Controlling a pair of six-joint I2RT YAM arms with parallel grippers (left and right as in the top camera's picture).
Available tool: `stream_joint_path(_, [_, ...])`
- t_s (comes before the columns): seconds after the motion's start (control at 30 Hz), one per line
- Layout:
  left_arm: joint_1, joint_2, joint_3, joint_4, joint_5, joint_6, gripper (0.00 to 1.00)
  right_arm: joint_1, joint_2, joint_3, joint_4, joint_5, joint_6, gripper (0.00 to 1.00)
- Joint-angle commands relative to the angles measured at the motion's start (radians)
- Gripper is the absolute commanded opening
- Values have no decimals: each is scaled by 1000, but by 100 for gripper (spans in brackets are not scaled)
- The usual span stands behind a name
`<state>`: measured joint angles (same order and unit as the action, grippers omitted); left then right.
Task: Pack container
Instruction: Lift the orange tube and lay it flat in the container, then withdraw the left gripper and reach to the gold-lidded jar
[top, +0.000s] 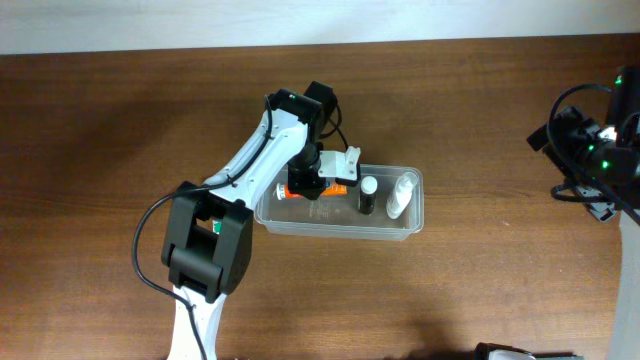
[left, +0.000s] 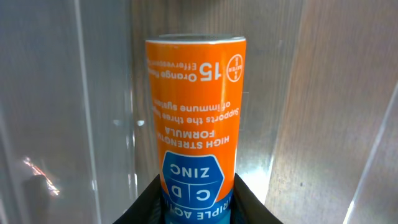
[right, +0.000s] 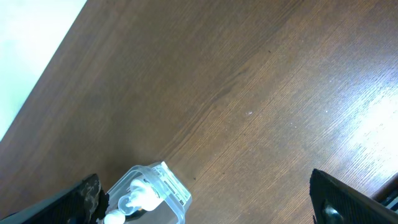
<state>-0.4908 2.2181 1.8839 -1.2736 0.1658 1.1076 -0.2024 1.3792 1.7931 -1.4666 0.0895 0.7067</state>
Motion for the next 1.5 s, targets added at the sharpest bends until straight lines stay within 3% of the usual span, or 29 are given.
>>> stream_joint_path(0.0, [-4, 10, -2, 10, 22, 24, 30, -8, 3, 2, 0, 13, 0, 99])
stream_joint_path(0.47, [-4, 19, 5, 2, 19, 23, 33, -8, 3, 2, 0, 13, 0, 98])
stream_joint_path(0.77, [-2, -115, 284, -212, -161, -169, 34, -8, 3, 2, 0, 13, 0, 99])
stream_joint_path(0.87, [19, -203, 312, -228, -188, -248, 45, -8, 3, 2, 0, 13, 0, 99])
stream_joint_path(1.07, [162, -357, 312, -206, -183, -360, 53, -8, 3, 2, 0, 13, 0, 98])
stream_joint_path(1.2, [345, -395, 312, -167, -164, -551, 54, -8, 3, 2, 0, 13, 0, 98])
stream_joint_path(1.27, [438, -391, 304, -168, -107, -642, 52, -8, 3, 2, 0, 13, 0, 99])
stream_joint_path(1.33, [518, -383, 278, -196, -52, -708, 37, -8, 3, 2, 0, 13, 0, 98])
stream_joint_path(1.47, [605, -382, 136, -193, -88, -819, 41, -8, 3, 2, 0, 13, 0, 99])
